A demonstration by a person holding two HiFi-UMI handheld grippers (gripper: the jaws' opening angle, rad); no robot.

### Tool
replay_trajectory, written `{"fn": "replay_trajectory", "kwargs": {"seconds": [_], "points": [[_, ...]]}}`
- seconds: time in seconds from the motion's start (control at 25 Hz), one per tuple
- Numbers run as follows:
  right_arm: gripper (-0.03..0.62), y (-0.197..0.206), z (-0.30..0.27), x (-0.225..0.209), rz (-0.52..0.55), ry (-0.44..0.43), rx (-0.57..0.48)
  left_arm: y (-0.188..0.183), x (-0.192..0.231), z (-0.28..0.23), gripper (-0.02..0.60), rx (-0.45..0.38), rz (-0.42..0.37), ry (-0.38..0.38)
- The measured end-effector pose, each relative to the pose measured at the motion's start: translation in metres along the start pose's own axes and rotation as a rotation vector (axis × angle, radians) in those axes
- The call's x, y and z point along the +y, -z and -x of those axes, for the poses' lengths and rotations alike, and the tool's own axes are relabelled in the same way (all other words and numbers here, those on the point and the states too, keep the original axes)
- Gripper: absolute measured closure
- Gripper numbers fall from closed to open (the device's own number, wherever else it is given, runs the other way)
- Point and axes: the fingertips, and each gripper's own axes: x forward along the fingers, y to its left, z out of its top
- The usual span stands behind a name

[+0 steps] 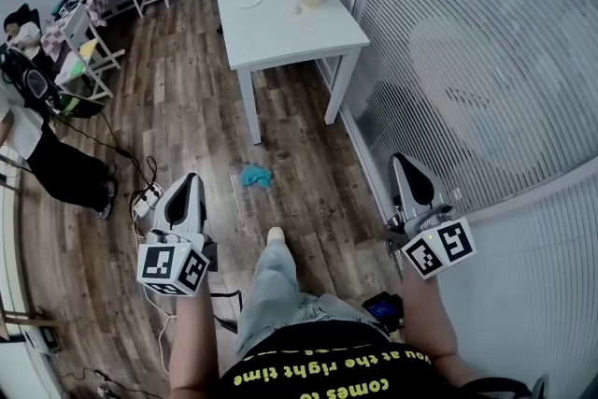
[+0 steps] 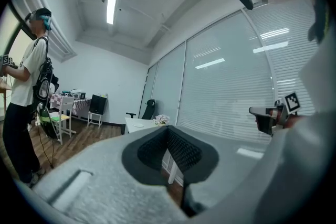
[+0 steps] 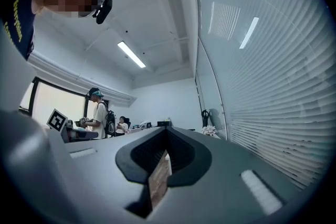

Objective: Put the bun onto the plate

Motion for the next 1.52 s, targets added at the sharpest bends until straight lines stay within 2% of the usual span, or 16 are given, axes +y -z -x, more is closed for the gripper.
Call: {"fn": "replay_trajectory", "kwargs": {"seconds": [0.4,0.92,1.52], "points": [[0.588,0.006,-0.104,-0.041,-0.020,0.006,0.017,-0.017,0.046,-0.105,0.581,0.015,-0.004,0.016],[0.588,0.003,-0.216,-0.074,-0.035,0.035,0.006,-0.041,0.103,-0.211,0.581,0.017,-0.003,0.052],[0.588,0.019,-0.279,-0.077,-0.064,0.019,0.027,-0.037,0.139,-0.257,0.581,0.031,0.010,0.068]]}}
